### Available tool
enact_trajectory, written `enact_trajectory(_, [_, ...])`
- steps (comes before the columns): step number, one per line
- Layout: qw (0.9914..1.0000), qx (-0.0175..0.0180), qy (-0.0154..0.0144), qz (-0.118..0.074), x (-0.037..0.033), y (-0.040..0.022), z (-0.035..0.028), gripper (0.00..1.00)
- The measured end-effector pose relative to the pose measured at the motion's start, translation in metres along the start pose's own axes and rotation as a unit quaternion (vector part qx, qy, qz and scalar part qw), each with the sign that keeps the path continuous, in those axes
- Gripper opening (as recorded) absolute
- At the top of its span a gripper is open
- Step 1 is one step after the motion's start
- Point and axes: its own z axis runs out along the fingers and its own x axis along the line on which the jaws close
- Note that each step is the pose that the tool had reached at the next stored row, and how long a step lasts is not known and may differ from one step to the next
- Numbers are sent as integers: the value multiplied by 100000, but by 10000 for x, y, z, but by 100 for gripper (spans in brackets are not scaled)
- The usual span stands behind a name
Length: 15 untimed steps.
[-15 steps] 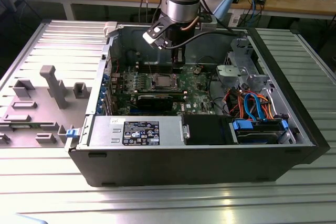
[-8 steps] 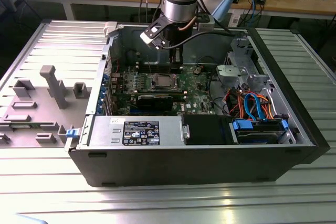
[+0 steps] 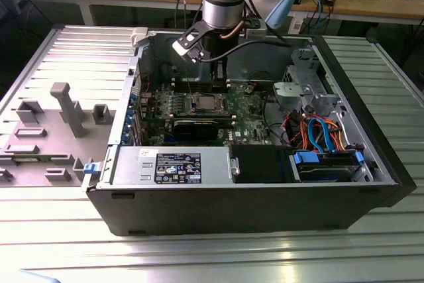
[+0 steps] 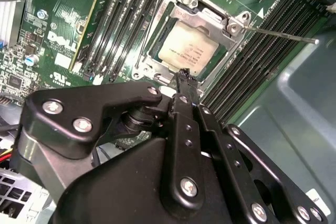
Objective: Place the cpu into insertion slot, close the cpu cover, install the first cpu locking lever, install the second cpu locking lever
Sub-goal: 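Close the cpu cover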
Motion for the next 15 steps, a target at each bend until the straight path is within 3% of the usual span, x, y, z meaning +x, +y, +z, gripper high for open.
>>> enact_trajectory(6, [100000,189,-2,-36,1,-52,44,11])
enact_trajectory(9, [99999,303,4,-106,2,-142,68,11])
enact_trajectory(15, [99999,360,28,-260,2,-261,115,11])
